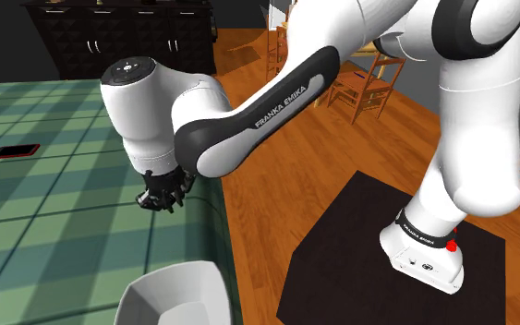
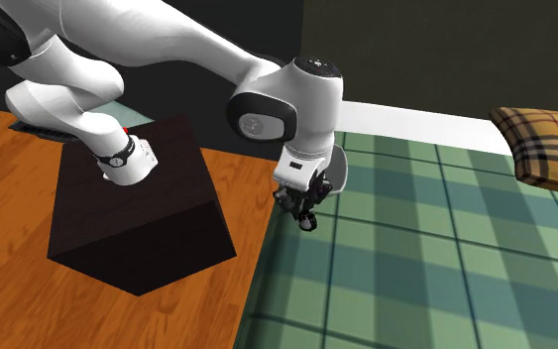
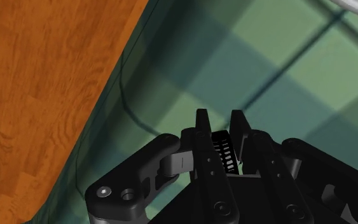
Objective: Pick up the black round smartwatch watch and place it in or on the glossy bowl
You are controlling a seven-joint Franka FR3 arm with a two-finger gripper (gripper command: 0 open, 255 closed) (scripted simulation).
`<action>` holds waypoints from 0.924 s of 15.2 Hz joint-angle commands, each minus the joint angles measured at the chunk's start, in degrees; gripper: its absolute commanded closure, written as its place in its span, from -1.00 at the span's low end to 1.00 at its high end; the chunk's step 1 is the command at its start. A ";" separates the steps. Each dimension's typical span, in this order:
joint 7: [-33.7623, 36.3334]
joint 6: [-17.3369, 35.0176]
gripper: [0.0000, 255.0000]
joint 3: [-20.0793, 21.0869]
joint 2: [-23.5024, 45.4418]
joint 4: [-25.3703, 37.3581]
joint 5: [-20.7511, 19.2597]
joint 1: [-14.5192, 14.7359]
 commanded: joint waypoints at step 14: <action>14.04 -5.23 1.00 2.91 2.06 3.70 -1.58 12.31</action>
